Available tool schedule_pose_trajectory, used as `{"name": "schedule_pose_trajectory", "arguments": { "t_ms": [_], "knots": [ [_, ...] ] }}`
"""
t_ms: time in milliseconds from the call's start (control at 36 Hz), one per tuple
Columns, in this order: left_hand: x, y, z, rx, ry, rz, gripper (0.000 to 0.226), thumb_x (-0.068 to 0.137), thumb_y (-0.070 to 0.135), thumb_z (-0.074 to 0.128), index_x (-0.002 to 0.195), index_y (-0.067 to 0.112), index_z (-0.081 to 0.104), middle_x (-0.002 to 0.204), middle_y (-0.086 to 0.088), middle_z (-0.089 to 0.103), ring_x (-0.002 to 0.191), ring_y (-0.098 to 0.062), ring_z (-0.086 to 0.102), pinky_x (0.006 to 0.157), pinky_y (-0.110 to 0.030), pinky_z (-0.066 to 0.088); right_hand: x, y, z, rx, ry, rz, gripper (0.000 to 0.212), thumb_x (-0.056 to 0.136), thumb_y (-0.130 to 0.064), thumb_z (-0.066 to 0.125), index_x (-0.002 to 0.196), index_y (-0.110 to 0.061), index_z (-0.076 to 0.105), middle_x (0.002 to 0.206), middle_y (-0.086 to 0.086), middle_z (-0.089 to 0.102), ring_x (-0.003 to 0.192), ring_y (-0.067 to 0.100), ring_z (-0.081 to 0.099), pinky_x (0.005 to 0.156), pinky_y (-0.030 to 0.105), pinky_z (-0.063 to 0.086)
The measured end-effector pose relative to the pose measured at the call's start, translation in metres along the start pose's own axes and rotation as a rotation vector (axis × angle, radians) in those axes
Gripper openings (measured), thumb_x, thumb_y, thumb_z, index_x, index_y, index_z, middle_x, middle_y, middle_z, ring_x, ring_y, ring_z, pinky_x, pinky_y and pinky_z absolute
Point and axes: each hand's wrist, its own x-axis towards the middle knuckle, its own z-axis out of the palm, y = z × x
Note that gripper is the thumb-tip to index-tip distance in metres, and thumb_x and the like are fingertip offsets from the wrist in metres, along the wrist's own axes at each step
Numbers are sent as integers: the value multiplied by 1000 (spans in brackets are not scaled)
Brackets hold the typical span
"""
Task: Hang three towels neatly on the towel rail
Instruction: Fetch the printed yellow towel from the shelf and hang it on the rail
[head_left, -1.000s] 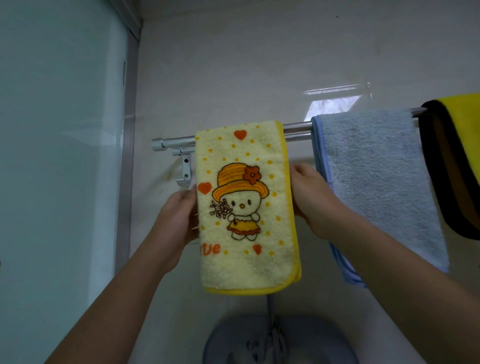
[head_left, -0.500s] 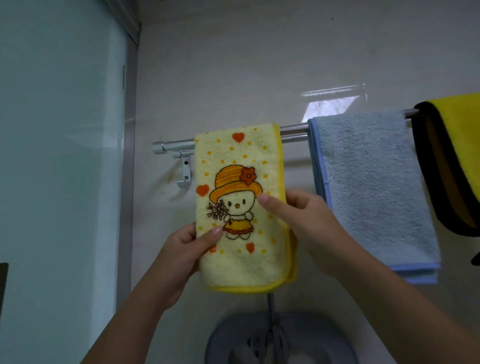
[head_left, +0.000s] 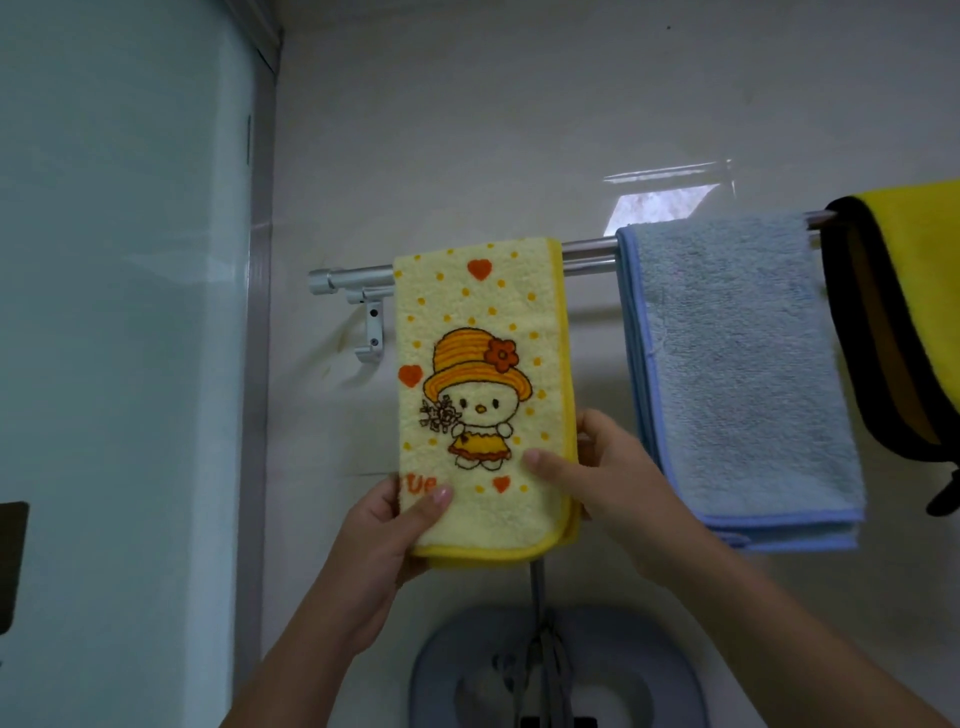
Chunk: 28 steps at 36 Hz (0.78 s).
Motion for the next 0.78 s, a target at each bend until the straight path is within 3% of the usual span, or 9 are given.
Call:
{"name": "schedule_pose_trajectory", "arguments": {
  "t_ms": [139, 250, 361, 472, 556, 611, 694, 778],
  "knots": [
    [-2, -13, -5, -63, 22, -78, 36, 59, 27, 70, 93, 17, 66, 85, -1, 75, 70, -11, 70, 54, -24, 55, -15, 17, 8, 3, -67, 82, 11, 82, -24, 66, 92, -27, 62, 91, -8, 71, 81, 6, 68, 64, 23, 58],
    [-3, -19, -4, -134, 27, -85, 37, 62, 22, 68, 96, 9, 63, 85, -3, 75, 70, -12, 70, 52, -22, 53, -17, 24, 12, 75, 24, 107, 10, 82, -17, 66, 92, -17, 65, 91, 1, 72, 85, 16, 69, 73, 34, 58],
    [-5, -24, -2, -217, 31, -99, 38, 62, 20, 67, 97, 6, 61, 84, -5, 75, 70, -12, 70, 51, -22, 54, -24, 32, 20, 131, 129, 87, 6, 80, -14, 67, 84, -15, 64, 84, 2, 72, 79, 18, 69, 72, 36, 57],
    [-5, -22, 0, -208, 31, -125, 40, 62, 21, 68, 99, 6, 58, 78, -2, 74, 62, -10, 68, 48, -22, 51, -27, 33, 27, 146, 239, 52, 13, 80, -13, 68, 85, -4, 59, 87, 21, 68, 82, 35, 65, 76, 50, 53],
    [-8, -19, 2, -256, -1, -177, 38, 63, 19, 67, 98, 8, 57, 73, -1, 73, 58, -9, 66, 47, -24, 50, -27, 34, 29, 249, 258, 66, 24, 77, -13, 69, 93, -11, 51, 73, 5, 72, 72, 21, 69, 67, 40, 56],
    [-11, -18, 3, -292, -21, -185, 35, 64, 20, 66, 97, 10, 59, 73, -1, 73, 57, -9, 65, 47, -25, 51, -28, 34, 30, 376, 230, 104, 33, 74, -14, 71, 99, -18, 49, 77, 0, 74, 73, 15, 71, 61, 33, 59],
    [-13, -19, 7, -323, -32, -146, 34, 68, 19, 64, 100, 11, 60, 84, -2, 74, 67, -12, 69, 53, -25, 53, -29, 34, 34, 512, 170, 133, 46, 63, -23, 75, 105, -19, 56, 92, 0, 73, 82, 17, 71, 60, 28, 57],
    [-14, -21, 16, -421, -49, -66, 37, 73, 13, 59, 110, 9, 58, 105, -9, 72, 94, -20, 69, 66, -28, 57, -30, 36, 41, 589, 122, 135, 44, 59, -25, 73, 101, -15, 64, 95, 3, 74, 88, 19, 71, 69, 32, 58]
  ]
}}
